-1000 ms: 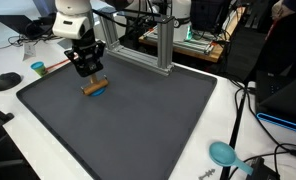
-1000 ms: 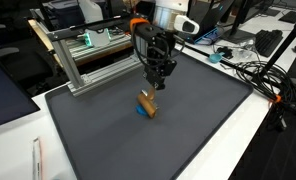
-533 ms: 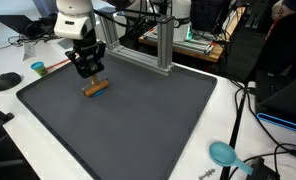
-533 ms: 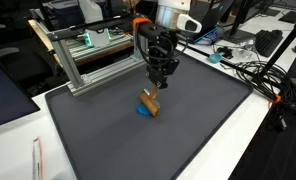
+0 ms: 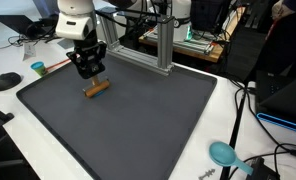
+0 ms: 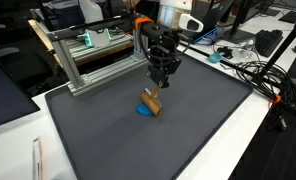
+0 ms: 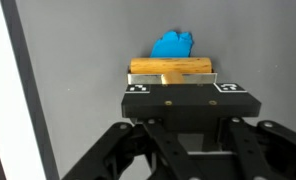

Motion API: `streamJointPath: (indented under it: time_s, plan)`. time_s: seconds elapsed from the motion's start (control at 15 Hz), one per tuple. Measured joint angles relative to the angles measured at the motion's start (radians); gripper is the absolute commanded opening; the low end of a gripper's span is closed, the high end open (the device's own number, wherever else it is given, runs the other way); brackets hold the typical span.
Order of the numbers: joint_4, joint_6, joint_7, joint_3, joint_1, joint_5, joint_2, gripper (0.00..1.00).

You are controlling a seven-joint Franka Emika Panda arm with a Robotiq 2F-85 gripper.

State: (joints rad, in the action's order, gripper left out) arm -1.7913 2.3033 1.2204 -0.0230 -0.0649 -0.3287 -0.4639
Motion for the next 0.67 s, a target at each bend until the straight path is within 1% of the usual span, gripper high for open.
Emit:
streamJointPath:
  time_s: [0.67]
  plan:
    - [0.001,0.0,0.007,-0.002,0.008,0.0,0.0,0.22]
